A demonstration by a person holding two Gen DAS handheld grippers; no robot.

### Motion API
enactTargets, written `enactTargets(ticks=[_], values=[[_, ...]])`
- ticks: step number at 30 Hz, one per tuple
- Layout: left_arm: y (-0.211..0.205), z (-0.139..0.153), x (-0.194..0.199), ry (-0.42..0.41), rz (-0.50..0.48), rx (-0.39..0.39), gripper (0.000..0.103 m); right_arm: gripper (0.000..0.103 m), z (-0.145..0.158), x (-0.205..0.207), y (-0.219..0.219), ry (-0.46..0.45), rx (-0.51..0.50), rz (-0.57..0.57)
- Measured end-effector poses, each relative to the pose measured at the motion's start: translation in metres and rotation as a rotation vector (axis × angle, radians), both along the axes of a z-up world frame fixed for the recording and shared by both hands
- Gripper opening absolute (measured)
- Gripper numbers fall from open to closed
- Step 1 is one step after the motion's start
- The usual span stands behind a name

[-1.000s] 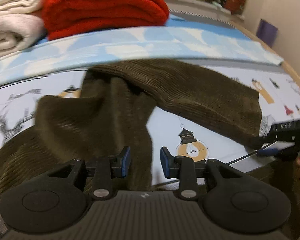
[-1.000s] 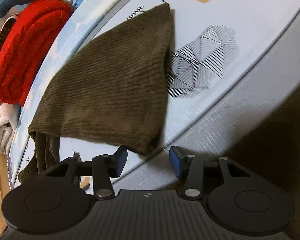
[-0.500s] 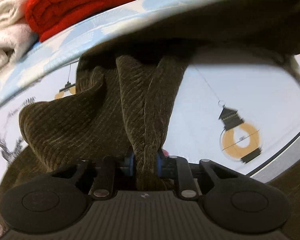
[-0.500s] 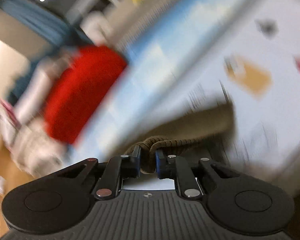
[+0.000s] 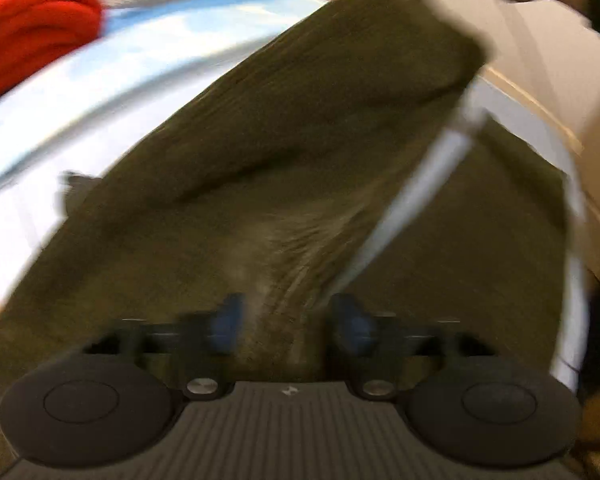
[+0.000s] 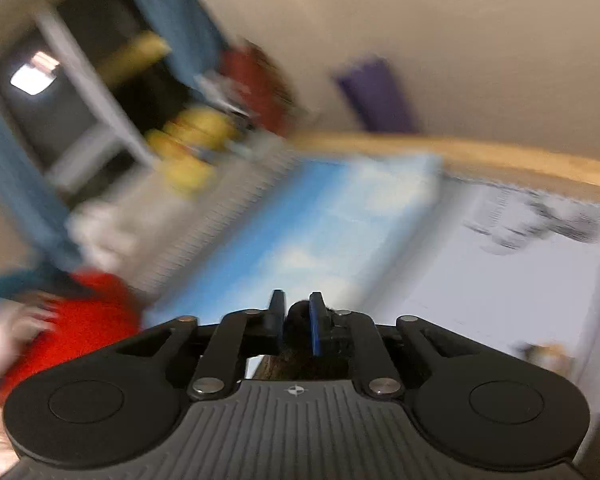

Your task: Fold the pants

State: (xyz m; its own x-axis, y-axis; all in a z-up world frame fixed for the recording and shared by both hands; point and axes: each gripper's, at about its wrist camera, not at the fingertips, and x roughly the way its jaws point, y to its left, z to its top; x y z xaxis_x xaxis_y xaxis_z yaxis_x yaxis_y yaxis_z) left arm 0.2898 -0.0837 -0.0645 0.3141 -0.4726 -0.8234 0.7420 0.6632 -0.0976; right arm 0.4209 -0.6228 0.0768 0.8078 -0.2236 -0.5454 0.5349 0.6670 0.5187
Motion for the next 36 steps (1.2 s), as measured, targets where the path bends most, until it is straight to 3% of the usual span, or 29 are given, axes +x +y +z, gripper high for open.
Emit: enactTargets(ticks=[1,3,4,6,9,12,15,16,19,24,30,33,35,36], values=[[0.001,0.004,-0.006,-0.007,-0.034,-0.012,0.075,0.019,-0.019,-0.004,-0.007,0.082,0.031,-0.048],[0.011,0.014,-0.006,-0.008,-0.027,-0.030,0.075,0.027,-0.049,-0.034,-0.009,0.095,0.099,-0.137],[0.021,0.020,-0.002,0.000,0.006,-0.047,0.075,0.036,-0.064,-0.050,-0.004,0.092,0.107,-0.137],[0.046,0.031,0.006,-0.024,0.110,-0.066,0.075,0.040,-0.089,-0.078,0.010,0.125,0.097,-0.102],[0.088,0.039,0.027,-0.042,0.318,-0.026,0.075,0.040,-0.130,-0.108,0.032,0.194,0.099,-0.091],[0.139,0.032,0.044,-0.046,0.601,0.124,0.078,0.042,-0.154,-0.107,0.047,0.289,0.156,-0.034],[0.202,0.023,0.054,-0.009,0.894,0.248,0.081,0.045,-0.147,-0.094,0.066,0.233,0.073,0.075],[0.227,0.022,0.058,0.003,0.982,0.290,0.083,0.051,-0.146,-0.088,0.073,0.226,0.036,0.099],[0.289,0.020,0.057,0.068,1.161,0.294,0.084,0.066,-0.153,-0.061,0.085,0.204,0.060,0.173],[0.320,0.008,0.049,0.161,1.229,0.248,0.089,0.067,-0.173,-0.013,0.099,0.224,0.129,0.173],[0.312,-0.009,0.052,0.178,1.157,0.187,0.088,0.071,-0.199,0.023,0.106,0.303,0.131,0.116],[0.300,-0.012,0.056,0.143,1.104,0.209,0.083,0.075,-0.201,0.040,0.121,0.355,-0.003,0.121],[0.292,-0.014,0.055,0.109,1.071,0.247,0.077,0.057,-0.202,0.052,0.135,0.446,-0.149,0.121],[0.290,-0.015,0.056,0.092,1.058,0.254,0.069,0.043,-0.203,0.055,0.139,0.470,-0.204,0.113]])
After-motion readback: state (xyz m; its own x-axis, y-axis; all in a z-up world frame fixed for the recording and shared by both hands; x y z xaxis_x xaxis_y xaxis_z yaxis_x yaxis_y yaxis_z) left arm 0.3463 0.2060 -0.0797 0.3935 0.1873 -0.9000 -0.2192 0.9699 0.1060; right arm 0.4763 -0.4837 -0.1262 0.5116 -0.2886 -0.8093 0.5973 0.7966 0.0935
